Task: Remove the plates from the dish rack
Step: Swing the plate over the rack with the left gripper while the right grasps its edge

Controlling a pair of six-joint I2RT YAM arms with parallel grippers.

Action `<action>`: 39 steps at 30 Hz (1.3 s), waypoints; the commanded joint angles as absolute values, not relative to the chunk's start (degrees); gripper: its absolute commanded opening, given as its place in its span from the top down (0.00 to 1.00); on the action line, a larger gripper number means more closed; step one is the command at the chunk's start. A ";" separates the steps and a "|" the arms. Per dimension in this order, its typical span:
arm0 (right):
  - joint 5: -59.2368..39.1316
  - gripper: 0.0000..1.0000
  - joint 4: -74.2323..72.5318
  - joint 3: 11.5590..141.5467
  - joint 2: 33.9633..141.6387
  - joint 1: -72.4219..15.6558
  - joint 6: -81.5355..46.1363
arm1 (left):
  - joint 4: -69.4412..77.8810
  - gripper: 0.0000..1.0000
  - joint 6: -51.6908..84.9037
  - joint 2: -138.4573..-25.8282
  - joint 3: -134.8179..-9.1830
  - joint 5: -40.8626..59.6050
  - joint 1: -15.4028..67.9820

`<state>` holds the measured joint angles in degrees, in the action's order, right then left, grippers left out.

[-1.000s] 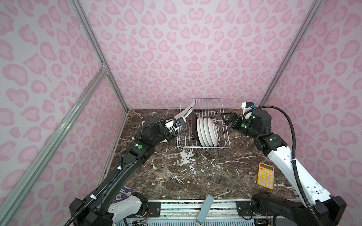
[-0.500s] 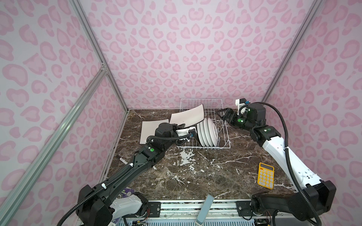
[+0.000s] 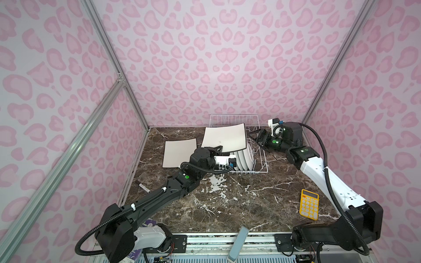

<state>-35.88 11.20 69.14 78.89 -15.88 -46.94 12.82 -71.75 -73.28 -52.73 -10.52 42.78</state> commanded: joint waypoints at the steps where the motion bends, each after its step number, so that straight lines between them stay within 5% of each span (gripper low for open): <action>1: -38.07 0.13 9.00 68.64 80.02 -16.56 -47.84 | 26.42 0.96 -74.07 -73.13 -52.65 -11.67 43.08; 39: -44.30 0.64 4.15 67.77 87.20 -21.87 -53.74 | 29.30 0.96 -78.49 -72.41 -48.85 -12.10 45.14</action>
